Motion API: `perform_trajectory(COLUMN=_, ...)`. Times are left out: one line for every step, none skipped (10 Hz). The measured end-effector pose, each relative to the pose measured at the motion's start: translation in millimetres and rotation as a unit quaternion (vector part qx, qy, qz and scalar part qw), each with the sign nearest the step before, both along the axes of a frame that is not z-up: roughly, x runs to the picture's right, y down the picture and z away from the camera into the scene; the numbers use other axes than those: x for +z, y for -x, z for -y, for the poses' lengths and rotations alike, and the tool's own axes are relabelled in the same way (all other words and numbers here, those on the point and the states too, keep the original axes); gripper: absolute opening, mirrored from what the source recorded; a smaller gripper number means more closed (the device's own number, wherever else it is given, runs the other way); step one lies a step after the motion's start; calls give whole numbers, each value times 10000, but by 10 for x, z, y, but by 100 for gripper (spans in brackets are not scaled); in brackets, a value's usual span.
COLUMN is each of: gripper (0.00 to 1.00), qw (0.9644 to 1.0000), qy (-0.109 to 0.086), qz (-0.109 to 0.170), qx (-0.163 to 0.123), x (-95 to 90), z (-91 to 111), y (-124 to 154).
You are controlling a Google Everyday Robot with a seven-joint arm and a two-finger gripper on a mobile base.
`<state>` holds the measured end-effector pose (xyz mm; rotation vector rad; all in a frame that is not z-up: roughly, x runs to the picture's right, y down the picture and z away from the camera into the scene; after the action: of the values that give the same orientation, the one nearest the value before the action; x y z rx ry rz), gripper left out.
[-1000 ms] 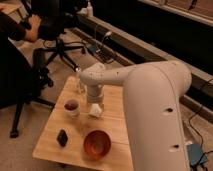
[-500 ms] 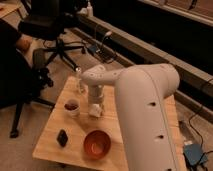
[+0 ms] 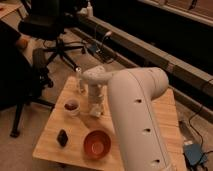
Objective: Place the white sponge in the ceramic bowl
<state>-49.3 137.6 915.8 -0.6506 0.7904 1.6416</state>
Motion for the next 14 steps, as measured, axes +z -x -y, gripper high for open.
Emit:
perform_trajectory(gripper=57, qw=10000, qy=44, qz=-47, qx=69, x=41, z=-1, y=-42)
perform_trajectory(gripper=47, qw=9999, qy=36, qz=-46, qx=111, x=55, z=22, y=-35)
perform_trajectory(gripper=36, qw=9999, qy=-28, qz=-38, qx=140, x=34, z=87, y=-52)
perform_trajectory(gripper=28, qw=9999, qy=-92, qz=-20, qx=123, x=-22, z=157, y=-89)
perform_trajectory(gripper=16, qw=9999, qy=-135, qz=54, qx=67, x=-167, z=249, y=-117)
perform_trajectory(gripper=7, qw=9997, qy=-161, qz=158, qx=2, x=-311, z=313, y=-105)
perform_trajectory(gripper=2, qw=9996, qy=-164, qz=245, qx=-55, x=-437, z=344, y=-112)
perform_trajectory(gripper=0, qw=9990, qy=-152, qz=383, qx=-150, x=-653, z=367, y=-167)
perform_trajectory(gripper=0, qw=9986, qy=-130, qz=464, qx=-204, x=-756, z=349, y=-178)
perform_trajectory(gripper=0, qw=9976, qy=-81, qz=625, qx=-296, x=-939, z=281, y=-173)
perform_trajectory(gripper=0, qw=9959, qy=0, qz=815, qx=-380, x=-1138, z=140, y=-173)
perform_trajectory(gripper=0, qw=9939, qy=82, qz=1022, qx=-417, x=-1330, z=-39, y=-170)
perform_trajectory(gripper=0, qw=9924, qy=154, qz=1137, qx=-441, x=-1450, z=-155, y=-173)
perform_trajectory(gripper=0, qw=9854, qy=374, qz=1542, qx=-613, x=-1878, z=-539, y=-156)
